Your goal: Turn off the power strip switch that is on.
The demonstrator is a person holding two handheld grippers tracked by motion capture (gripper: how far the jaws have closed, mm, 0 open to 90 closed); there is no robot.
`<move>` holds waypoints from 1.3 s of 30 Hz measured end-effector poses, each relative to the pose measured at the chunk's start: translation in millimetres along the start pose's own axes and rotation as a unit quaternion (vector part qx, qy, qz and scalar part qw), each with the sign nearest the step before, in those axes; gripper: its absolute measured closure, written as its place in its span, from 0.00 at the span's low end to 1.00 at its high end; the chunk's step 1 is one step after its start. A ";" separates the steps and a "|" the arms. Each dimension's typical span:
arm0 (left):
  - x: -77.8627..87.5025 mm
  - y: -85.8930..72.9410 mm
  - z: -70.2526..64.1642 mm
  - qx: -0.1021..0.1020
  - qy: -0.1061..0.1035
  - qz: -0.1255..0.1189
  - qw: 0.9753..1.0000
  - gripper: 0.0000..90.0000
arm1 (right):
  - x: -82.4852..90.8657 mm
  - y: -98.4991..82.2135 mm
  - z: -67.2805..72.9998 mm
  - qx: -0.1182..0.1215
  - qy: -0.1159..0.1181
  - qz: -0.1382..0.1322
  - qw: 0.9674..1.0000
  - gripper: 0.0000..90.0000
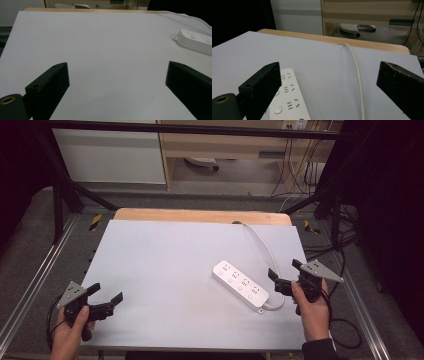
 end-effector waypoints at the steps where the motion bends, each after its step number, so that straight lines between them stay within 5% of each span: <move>1: -0.1 0.0 -0.5 0.000 -0.001 -0.001 1.000 0.05 | -2.9 1.7 0.5 0.001 -0.001 -0.001 1.000 0.08; 20: -0.2 0.4 -2.0 -0.002 -0.002 -0.002 1.000 0.05 | -30.4 8.1 16.4 -0.003 0.016 0.011 1.000 0.05; 31: -1.6 0.5 -4.5 -0.005 -0.004 0.001 1.000 0.05 | -41.7 7.3 23.2 0.006 0.024 0.016 1.000 0.18; 39: -4.1 -0.4 -4.0 -0.004 -0.004 0.005 1.000 0.05 | -49.8 1.1 27.5 0.005 0.040 0.024 0.999 0.38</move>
Point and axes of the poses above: each handheld gripper's, and its own axes: x roughly backward along the jaws, y roughly out of its top, z roughly to its left, the point moved 9 cm from there along -x, roughly forward along the jaws, and after that the axes turned 14 degrees about y, right-handed, at the moved point
